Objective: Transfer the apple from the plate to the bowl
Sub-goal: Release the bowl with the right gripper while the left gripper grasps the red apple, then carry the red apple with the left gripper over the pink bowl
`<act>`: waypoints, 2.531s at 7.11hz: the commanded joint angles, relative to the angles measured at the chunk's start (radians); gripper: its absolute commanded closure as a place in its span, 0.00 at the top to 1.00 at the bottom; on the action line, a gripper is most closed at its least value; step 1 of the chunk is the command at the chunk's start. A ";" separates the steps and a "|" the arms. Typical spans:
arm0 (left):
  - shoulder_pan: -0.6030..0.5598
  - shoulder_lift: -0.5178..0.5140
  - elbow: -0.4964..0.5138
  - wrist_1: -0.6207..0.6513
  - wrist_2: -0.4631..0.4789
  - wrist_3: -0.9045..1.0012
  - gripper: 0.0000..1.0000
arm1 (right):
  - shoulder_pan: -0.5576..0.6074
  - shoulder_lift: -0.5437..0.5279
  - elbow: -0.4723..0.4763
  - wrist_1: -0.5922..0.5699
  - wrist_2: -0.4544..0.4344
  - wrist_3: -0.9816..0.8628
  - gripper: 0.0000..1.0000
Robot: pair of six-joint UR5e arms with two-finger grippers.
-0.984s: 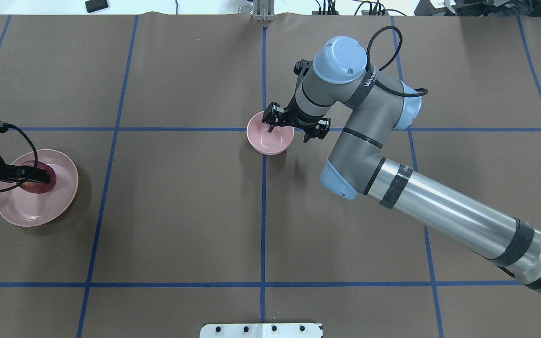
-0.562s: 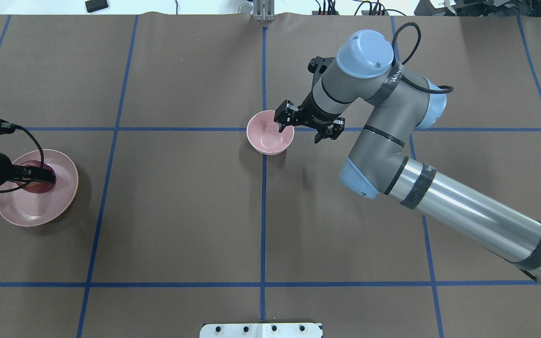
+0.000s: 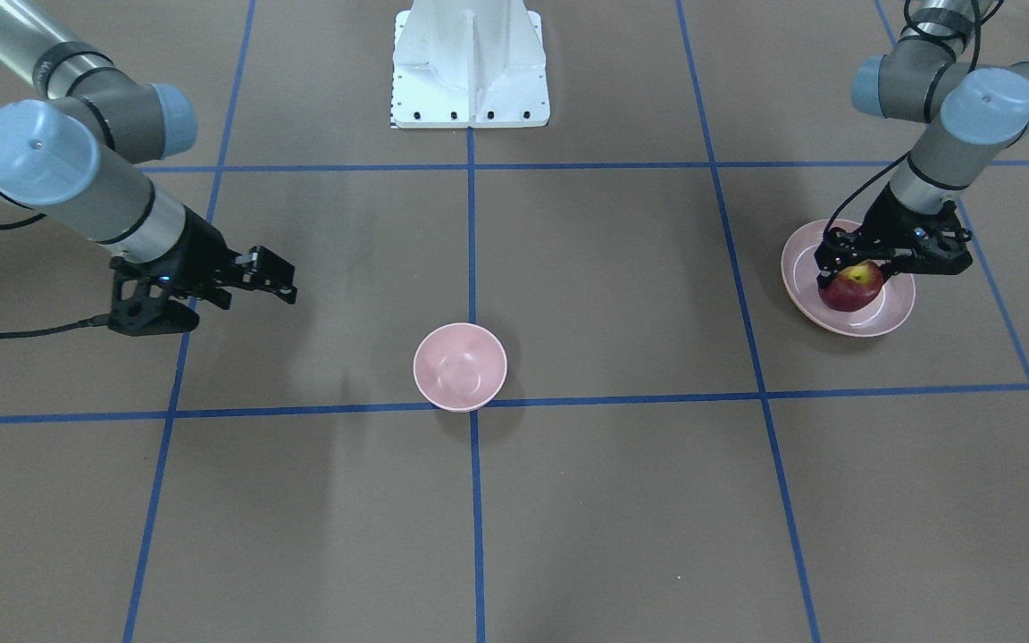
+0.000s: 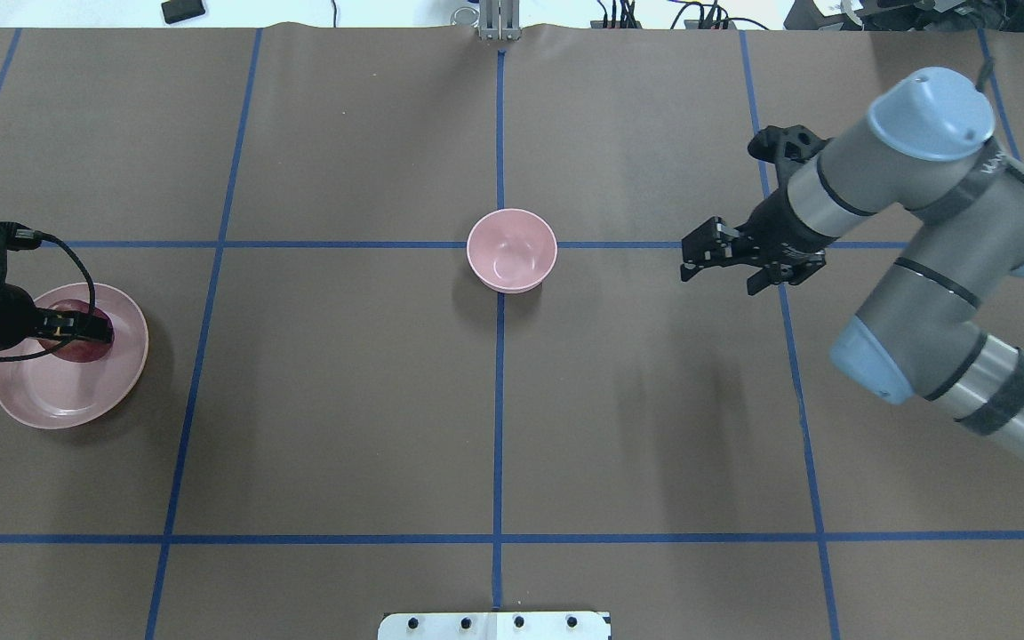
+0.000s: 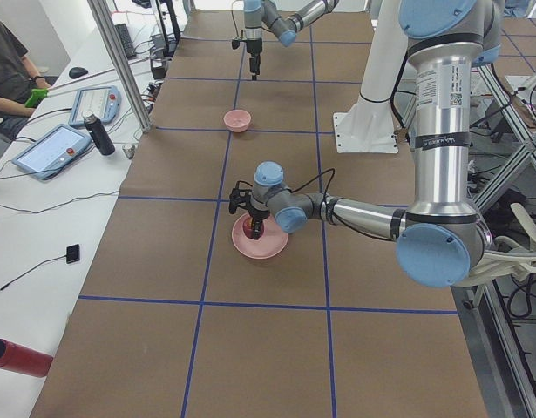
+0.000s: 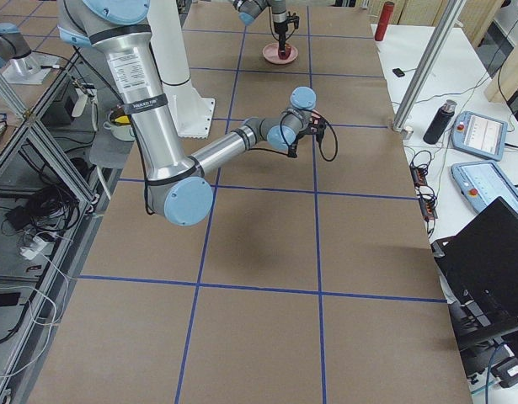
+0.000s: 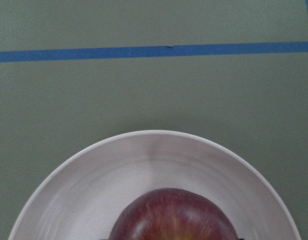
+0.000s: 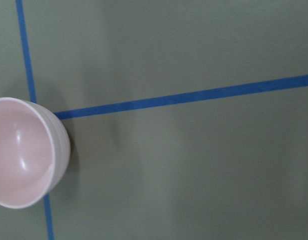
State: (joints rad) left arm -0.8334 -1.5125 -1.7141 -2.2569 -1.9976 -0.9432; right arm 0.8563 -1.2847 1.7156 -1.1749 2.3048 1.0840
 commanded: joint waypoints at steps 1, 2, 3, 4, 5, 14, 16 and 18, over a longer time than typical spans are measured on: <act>-0.004 -0.053 -0.138 0.186 -0.042 0.000 0.00 | 0.068 -0.189 0.061 0.003 0.008 -0.232 1.00; -0.004 -0.152 -0.225 0.393 -0.035 -0.008 0.00 | 0.113 -0.252 0.062 0.004 0.010 -0.324 1.00; 0.007 -0.305 -0.228 0.543 -0.030 -0.088 0.00 | 0.162 -0.313 0.058 0.004 0.011 -0.451 1.00; 0.089 -0.459 -0.219 0.648 -0.014 -0.177 0.00 | 0.214 -0.364 0.049 0.004 0.010 -0.583 1.00; 0.181 -0.642 -0.129 0.730 0.117 -0.266 0.00 | 0.274 -0.402 0.048 0.003 0.008 -0.669 1.00; 0.249 -1.192 0.617 0.582 0.169 -0.468 0.00 | 0.356 -0.423 0.010 0.004 0.008 -0.785 1.00; 0.251 -1.189 0.625 0.579 0.172 -0.467 0.00 | 0.357 -0.426 0.010 0.003 0.010 -0.785 1.00; 0.252 -1.177 0.627 0.547 0.188 -0.467 0.10 | 0.356 -0.426 0.009 0.003 0.011 -0.785 1.00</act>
State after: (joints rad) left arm -0.5826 -2.6981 -1.0891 -1.6870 -1.8151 -1.4098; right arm 1.2122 -1.7100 1.7248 -1.1713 2.3156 0.2991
